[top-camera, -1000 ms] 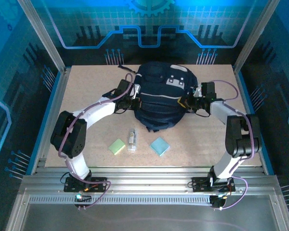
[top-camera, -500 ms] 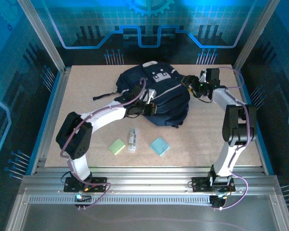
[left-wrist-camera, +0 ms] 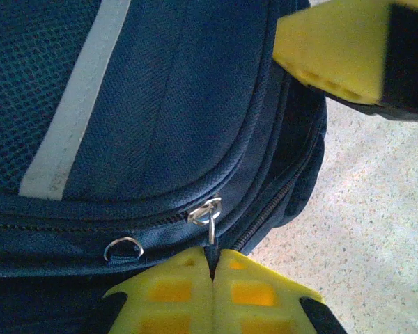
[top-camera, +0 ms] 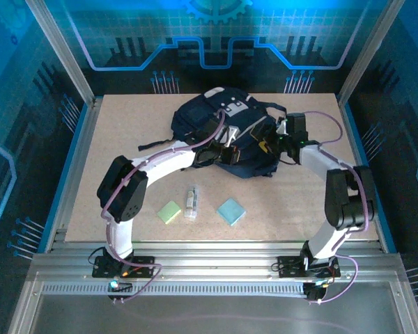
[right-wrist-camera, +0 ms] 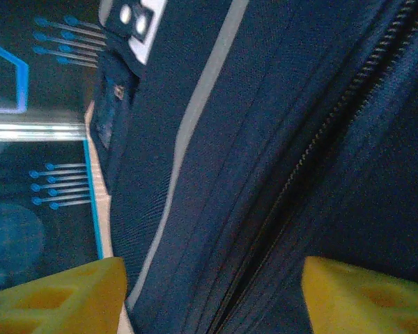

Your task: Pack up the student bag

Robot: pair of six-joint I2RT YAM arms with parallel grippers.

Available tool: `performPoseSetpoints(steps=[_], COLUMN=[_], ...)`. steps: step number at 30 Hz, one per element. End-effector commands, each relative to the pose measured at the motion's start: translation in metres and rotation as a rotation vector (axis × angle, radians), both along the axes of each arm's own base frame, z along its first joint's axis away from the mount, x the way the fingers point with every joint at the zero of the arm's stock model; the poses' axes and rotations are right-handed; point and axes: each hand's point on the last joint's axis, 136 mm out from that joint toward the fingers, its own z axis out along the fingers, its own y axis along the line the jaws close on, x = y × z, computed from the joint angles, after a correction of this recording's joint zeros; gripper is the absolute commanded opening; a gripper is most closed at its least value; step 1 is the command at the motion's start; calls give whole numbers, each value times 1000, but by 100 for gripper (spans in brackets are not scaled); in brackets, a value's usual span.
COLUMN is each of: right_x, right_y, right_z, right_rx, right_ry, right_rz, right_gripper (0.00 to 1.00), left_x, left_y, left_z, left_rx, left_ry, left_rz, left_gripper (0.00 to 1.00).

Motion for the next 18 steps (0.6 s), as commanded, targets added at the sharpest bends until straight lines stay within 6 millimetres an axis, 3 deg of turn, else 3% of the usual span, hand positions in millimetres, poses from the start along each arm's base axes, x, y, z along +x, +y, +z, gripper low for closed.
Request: performPoseSetpoints(steps=[1,3,6,13,18], right_x=[13,16,17,14,14], right_y=[18,18,10,-4,-2], right_z=[-11,-16,-19,-14,-10], right_rx=[18,7,2,-46,-45], right_ry=[1,0,7,-6,-16], right_rz=[7,-1,-11,5,32], right_gripper=[39,0,0,0,0], left_x=[-19,-19,-13,19,39], left_y=[-8,0,22,103,153], left_z=[18,12,1,-22,-36], left_rx=[-72,-45,6,-3,31], left_ry=[-4,-9,-15,58,53], left_rz=[-42,-16,43,278,401], left_gripper=[0,0,0,0,0])
